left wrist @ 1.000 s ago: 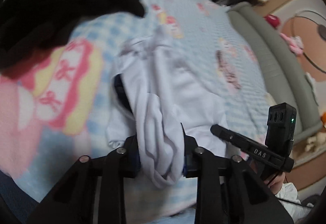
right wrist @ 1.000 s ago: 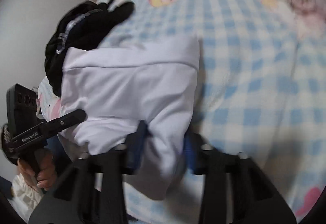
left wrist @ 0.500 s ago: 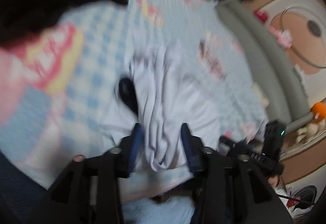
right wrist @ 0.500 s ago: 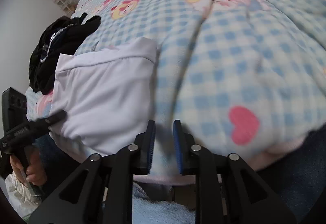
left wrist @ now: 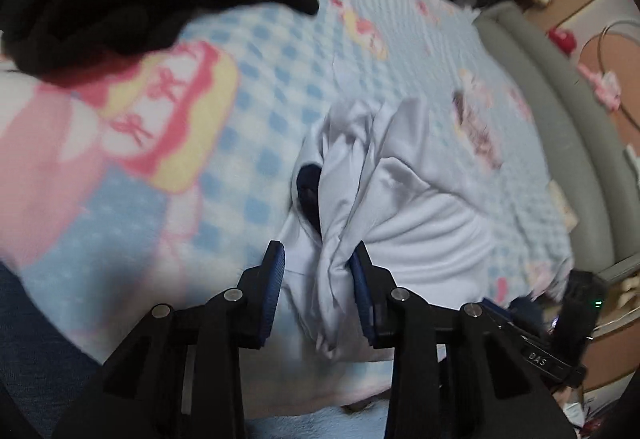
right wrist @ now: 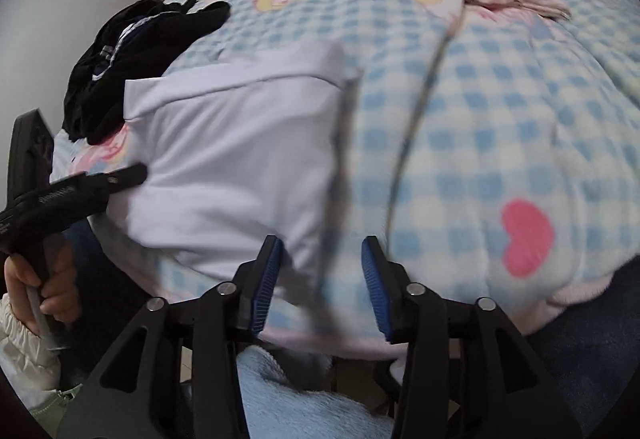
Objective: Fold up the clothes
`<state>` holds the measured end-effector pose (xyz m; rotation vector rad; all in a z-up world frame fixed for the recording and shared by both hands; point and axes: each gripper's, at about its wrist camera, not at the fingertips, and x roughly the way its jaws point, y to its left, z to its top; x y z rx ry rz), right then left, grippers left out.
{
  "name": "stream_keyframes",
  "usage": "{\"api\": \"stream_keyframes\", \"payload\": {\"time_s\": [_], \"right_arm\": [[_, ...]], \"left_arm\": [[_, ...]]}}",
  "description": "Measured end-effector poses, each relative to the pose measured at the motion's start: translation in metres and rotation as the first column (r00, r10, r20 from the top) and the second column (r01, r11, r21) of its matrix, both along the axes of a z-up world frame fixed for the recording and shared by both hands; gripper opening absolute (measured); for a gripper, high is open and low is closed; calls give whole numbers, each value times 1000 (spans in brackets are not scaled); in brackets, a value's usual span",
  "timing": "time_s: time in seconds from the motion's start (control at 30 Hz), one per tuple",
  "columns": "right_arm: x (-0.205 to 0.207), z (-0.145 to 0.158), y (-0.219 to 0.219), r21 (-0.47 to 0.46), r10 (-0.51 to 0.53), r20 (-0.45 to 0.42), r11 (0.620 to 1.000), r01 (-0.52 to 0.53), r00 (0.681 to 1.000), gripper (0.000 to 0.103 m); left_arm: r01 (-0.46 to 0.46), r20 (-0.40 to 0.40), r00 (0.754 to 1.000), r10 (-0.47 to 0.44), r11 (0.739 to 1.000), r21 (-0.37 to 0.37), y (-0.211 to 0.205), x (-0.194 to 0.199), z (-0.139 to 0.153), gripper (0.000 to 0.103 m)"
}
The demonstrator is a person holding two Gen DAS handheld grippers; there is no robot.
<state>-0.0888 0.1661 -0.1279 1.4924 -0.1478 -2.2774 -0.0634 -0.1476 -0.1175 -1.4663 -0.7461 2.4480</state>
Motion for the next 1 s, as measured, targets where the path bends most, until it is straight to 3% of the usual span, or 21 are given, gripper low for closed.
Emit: {"api": "stream_keyframes", "payload": {"time_s": [0.07,0.13,0.23,0.33,0.4,0.5,0.67,0.77,0.87,0.93,1.0], "right_arm": [[-1,4,7,-19,-27,-8,999,27,1000,49],[-2,11,10,-42,-32,-30,999,31,999,51],[0,12,5,-67,12,-44,998,-15,999,56],[6,-2,-8,26,57,-2,998,-57,998,56],[4,-12,-9,85,41,28,995,-43,999,56],[7,-8,-1,97,12,13,995,-13,1000,56],[16,6,7,50,9,-39,999,-7,999,56],[23,15,-1,-37,67,-86,997,-70,994,60],[25,-1,-11,47,102,-47,994,-100,994,61],[24,-14,-13,127,108,-7,986,-106,994,57],[21,-16,2,137,65,15,988,-67,998,51]], "left_arm": [[18,-23,1000,-18,1000,9,3,1,3,39],[36,-47,998,-35,999,19,7,2,7,51],[63,-82,995,-60,998,31,12,4,12,51],[20,-7,1000,-21,997,-78,12,0,-1,52],[-45,-7,999,45,999,1,-6,4,-3,50],[-104,-72,992,108,993,60,-23,14,8,46],[45,-179,983,-25,993,110,1,29,27,48],[88,-95,991,-89,996,-11,28,25,16,48],[59,-6,998,-60,993,-107,31,21,3,46],[-12,15,1000,14,993,-118,17,23,0,49],[-63,-4,998,62,996,-65,3,26,3,49]]}}
